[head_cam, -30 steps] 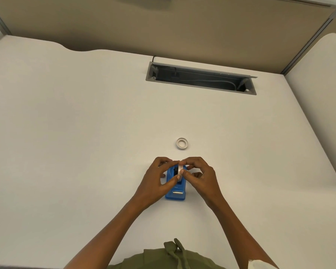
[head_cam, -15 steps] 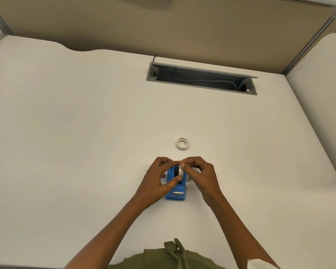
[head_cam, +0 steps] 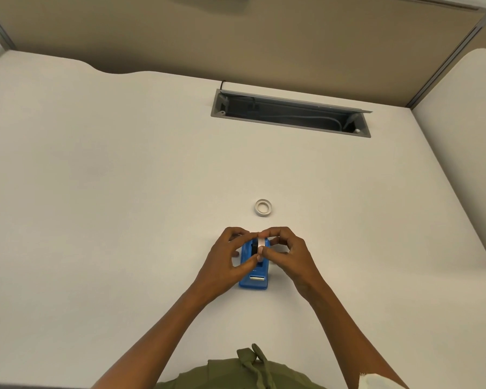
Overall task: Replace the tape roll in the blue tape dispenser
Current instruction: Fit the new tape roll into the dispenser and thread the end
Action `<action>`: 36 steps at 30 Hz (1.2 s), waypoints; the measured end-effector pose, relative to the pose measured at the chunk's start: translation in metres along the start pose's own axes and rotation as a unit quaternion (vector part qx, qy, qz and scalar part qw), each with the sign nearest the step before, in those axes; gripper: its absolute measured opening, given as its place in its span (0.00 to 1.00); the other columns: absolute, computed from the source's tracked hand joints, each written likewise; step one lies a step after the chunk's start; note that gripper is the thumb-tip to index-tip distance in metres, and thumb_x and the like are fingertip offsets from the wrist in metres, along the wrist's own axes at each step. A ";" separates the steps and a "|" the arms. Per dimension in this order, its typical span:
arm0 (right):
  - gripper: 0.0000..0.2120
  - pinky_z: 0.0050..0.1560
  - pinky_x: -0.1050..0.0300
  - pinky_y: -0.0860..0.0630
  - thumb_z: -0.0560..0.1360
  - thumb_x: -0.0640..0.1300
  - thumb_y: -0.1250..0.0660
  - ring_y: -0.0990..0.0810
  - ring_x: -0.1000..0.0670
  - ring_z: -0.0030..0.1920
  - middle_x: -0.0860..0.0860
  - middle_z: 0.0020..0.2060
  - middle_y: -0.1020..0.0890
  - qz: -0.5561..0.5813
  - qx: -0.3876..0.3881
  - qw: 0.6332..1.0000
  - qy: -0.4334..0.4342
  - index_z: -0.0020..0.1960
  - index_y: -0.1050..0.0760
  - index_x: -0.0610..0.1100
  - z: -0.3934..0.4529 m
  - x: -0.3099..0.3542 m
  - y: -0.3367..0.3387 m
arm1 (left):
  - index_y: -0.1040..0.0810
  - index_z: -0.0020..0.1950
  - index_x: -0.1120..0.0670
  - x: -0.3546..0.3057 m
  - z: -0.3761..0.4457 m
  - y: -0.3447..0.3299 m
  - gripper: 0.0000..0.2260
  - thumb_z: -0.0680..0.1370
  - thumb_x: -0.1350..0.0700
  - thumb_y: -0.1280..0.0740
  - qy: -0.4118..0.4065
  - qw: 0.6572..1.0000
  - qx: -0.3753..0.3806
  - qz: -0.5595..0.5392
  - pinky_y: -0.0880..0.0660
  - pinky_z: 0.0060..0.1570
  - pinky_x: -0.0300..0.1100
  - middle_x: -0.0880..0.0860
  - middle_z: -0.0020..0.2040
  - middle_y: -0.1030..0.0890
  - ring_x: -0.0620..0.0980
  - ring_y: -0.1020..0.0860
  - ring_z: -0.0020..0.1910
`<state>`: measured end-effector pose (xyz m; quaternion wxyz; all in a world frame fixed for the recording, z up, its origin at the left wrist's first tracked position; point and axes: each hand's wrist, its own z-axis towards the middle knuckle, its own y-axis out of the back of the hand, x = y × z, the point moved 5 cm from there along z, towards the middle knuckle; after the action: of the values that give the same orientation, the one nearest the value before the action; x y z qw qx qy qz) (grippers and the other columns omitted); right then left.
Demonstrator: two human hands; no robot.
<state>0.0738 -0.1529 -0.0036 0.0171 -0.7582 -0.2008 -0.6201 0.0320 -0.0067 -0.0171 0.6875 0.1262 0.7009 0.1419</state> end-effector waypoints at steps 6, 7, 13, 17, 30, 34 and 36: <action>0.09 0.45 0.60 0.24 0.70 0.36 0.29 0.21 0.50 0.48 0.49 0.48 0.19 0.031 -0.014 0.999 -0.018 0.50 0.22 0.42 0.002 -0.002 -0.001 | 0.26 0.62 0.48 -0.001 0.000 0.000 0.18 0.73 0.53 0.30 0.006 1.000 -0.001 0.001 0.27 0.48 0.30 0.47 0.56 0.29 0.45 0.27 0.55; 0.10 0.46 0.61 0.24 0.70 0.37 0.29 0.21 0.51 0.48 0.49 0.48 0.18 0.035 -0.018 0.999 -0.022 0.50 0.22 0.41 0.002 -0.003 -0.001 | 0.26 0.62 0.48 -0.001 0.000 0.000 0.17 0.73 0.53 0.30 0.006 1.000 -0.001 -0.001 0.27 0.48 0.30 0.47 0.56 0.29 0.45 0.27 0.55; 0.09 0.47 0.58 0.24 0.70 0.38 0.30 0.21 0.47 0.47 0.45 0.46 0.17 0.075 -0.026 0.996 -0.036 0.50 0.22 0.39 0.003 -0.005 -0.003 | 0.26 0.61 0.45 -0.002 0.000 0.001 0.17 0.73 0.54 0.30 0.008 1.000 -0.001 -0.006 0.26 0.47 0.30 0.47 0.56 0.29 0.44 0.27 0.55; 0.06 0.46 0.57 0.25 0.70 0.39 0.30 0.20 0.45 0.47 0.43 0.44 0.17 0.086 -0.043 0.994 -0.044 0.47 0.21 0.40 0.005 -0.005 -0.003 | 0.26 0.62 0.48 -0.001 0.000 0.000 0.18 0.73 0.54 0.30 0.010 1.000 0.002 -0.003 0.26 0.49 0.31 0.48 0.57 0.28 0.46 0.27 0.56; 0.07 0.45 0.66 0.22 0.72 0.40 0.31 0.22 0.52 0.50 0.48 0.50 0.19 0.065 0.000 0.998 0.010 0.49 0.22 0.46 -0.004 -0.005 -0.002 | 0.28 0.60 0.41 -0.001 0.000 0.000 0.15 0.75 0.52 0.33 0.002 1.000 0.002 -0.016 0.26 0.48 0.28 0.46 0.56 0.28 0.41 0.27 0.55; 0.11 0.47 0.63 0.22 0.71 0.39 0.30 0.23 0.54 0.50 0.48 0.52 0.20 0.034 0.004 0.999 0.013 0.52 0.24 0.46 -0.003 -0.006 -0.002 | 0.29 0.58 0.39 -0.002 0.000 0.000 0.14 0.75 0.52 0.33 -0.004 1.000 0.001 -0.016 0.26 0.46 0.29 0.46 0.55 0.28 0.42 0.27 0.55; 0.09 0.45 0.67 0.23 0.71 0.39 0.30 0.22 0.58 0.47 0.49 0.49 0.19 0.038 -0.007 0.999 0.013 0.50 0.23 0.48 -0.002 -0.006 -0.003 | 0.30 0.57 0.38 -0.002 0.000 0.000 0.15 0.74 0.53 0.32 -0.004 1.000 -0.001 -0.017 0.26 0.46 0.26 0.45 0.55 0.29 0.41 0.27 0.54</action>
<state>0.0703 -0.1529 -0.0095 0.0377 -0.7576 -0.1670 -0.6299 0.0320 -0.0078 -0.0156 0.6923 0.1146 0.7004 0.1305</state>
